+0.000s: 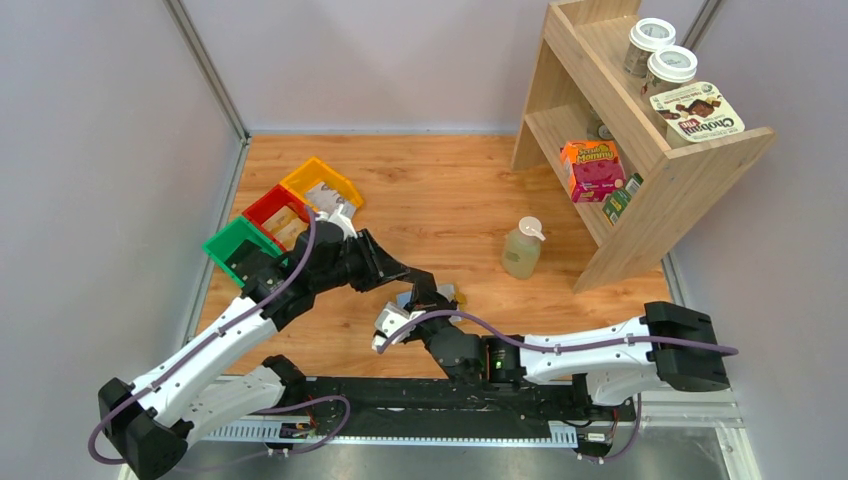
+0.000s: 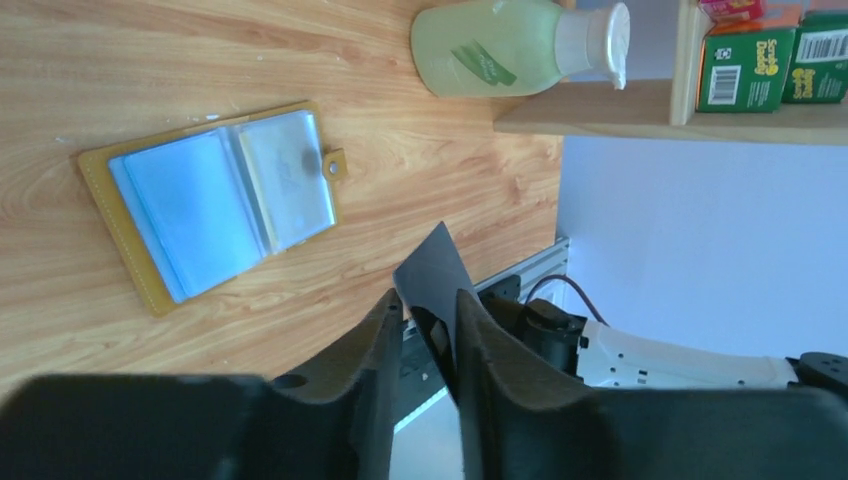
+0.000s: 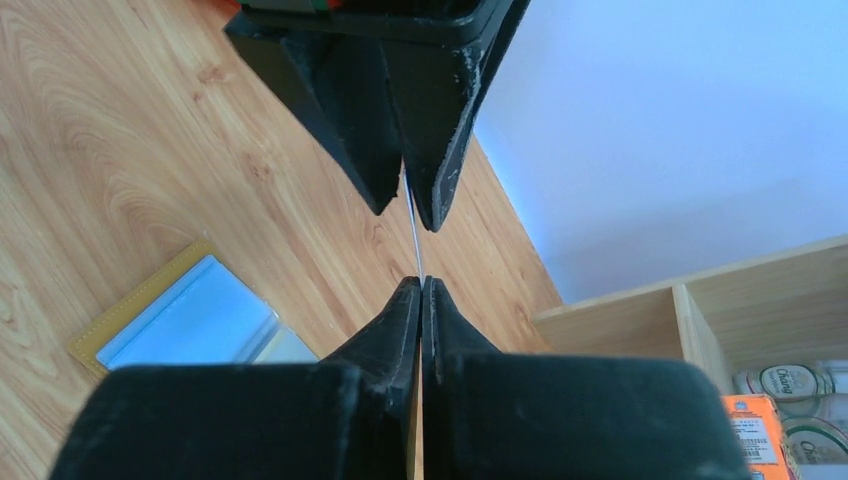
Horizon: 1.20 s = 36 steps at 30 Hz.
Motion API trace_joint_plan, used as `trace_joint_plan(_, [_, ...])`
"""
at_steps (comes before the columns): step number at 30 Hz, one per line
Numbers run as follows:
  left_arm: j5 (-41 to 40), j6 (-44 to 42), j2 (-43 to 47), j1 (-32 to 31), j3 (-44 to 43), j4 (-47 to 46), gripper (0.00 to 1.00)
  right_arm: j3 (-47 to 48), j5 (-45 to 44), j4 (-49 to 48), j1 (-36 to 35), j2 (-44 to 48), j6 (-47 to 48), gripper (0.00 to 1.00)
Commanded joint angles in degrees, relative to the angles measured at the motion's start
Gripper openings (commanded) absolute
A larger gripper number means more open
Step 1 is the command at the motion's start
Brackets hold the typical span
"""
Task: Take the credit cards out of the card holder
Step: Place the credit card in the storage box.
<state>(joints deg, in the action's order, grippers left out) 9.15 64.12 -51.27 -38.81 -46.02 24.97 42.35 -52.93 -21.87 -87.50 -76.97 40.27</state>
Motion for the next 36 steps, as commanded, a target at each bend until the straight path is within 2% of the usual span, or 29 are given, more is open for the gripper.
trace_joint_plan(1, [-0.7,0.5,0.6,0.1,1.5,-3.9,0.19,0.0,-2.6,-6.7,-0.5,-0.7,2.7,0.00])
trace_joint_plan(3, [-1.3,-0.7,0.9,0.2,2.0,-4.8,0.00,-0.2,-2.3,-6.5,-0.5,-0.7,1.7,0.01])
trace_joint_plan(4, [-2.2,-1.4,1.1,0.1,2.2,-5.1,0.00,0.0,-2.2,-6.0,-0.5,-0.6,0.5,0.03])
trace_joint_plan(5, [-2.7,-3.5,1.2,0.2,2.4,-5.5,0.00,0.2,-1.9,-5.0,-0.2,-0.4,-1.3,0.12])
trace_joint_plan(7, [-4.8,-9.1,1.5,0.1,3.2,-7.2,0.00,1.8,0.3,2.2,1.3,0.2,-7.1,0.32])
trace_joint_plan(10, [-12.3,-16.5,3.6,0.2,6.7,-12.2,0.00,2.7,4.5,10.4,4.9,1.9,-16.6,0.61])
trace_joint_plan(14, [-18.5,-23.0,7.7,2.8,13.8,-22.6,0.00,1.9,13.3,17.5,11.5,7.5,-28.2,0.84])
trace_joint_plan(15, [-18.6,-23.8,8.2,4.0,15.5,-24.3,0.00,1.2,15.9,18.4,13.9,9.4,-31.2,0.93])
trace_joint_plan(17, [-16.5,-25.8,8.6,7.9,17.0,-28.5,0.00,-0.2,22.0,20.6,19.3,12.2,-37.8,1.00])
trace_joint_plan(21, [-10.3,-26.3,7.7,17.6,17.8,-31.4,0.00,-3.5,31.1,21.1,28.2,16.5,-46.0,1.00])
trace_joint_plan(23, [-10.0,-27.0,8.2,21.7,17.6,-30.9,0.00,-4.7,35.6,21.2,31.9,17.9,-48.8,1.00])
trace_joint_plan(28, [-10.0,-25.7,12.6,34.6,16.8,-25.2,0.00,-7.7,43.4,19.0,38.3,19.0,-54.1,1.00])
trace_joint_plan(30, [-11.1,-25.4,15.6,38.4,16.6,-20.3,0.00,-8.2,45.1,18.4,39.1,18.0,-54.8,1.00])
trace_joint_plan(31, [-13.9,-25.7,17.5,42.3,16.4,-16.6,0.00,-8.1,45.5,18.5,39.5,17.3,-55.0,1.00])
trace_joint_plan(32, [-15.5,-25.8,18.4,43.4,15.7,-14.6,0.00,-8.1,46.1,18.6,39.6,16.7,-55.0,1.00])
trace_joint_plan(36, [-30.5,-27.0,22.3,48.3,13.2,-3.0,0.00,-9.2,48.3,17.0,40.0,15.7,-55.2,1.00])
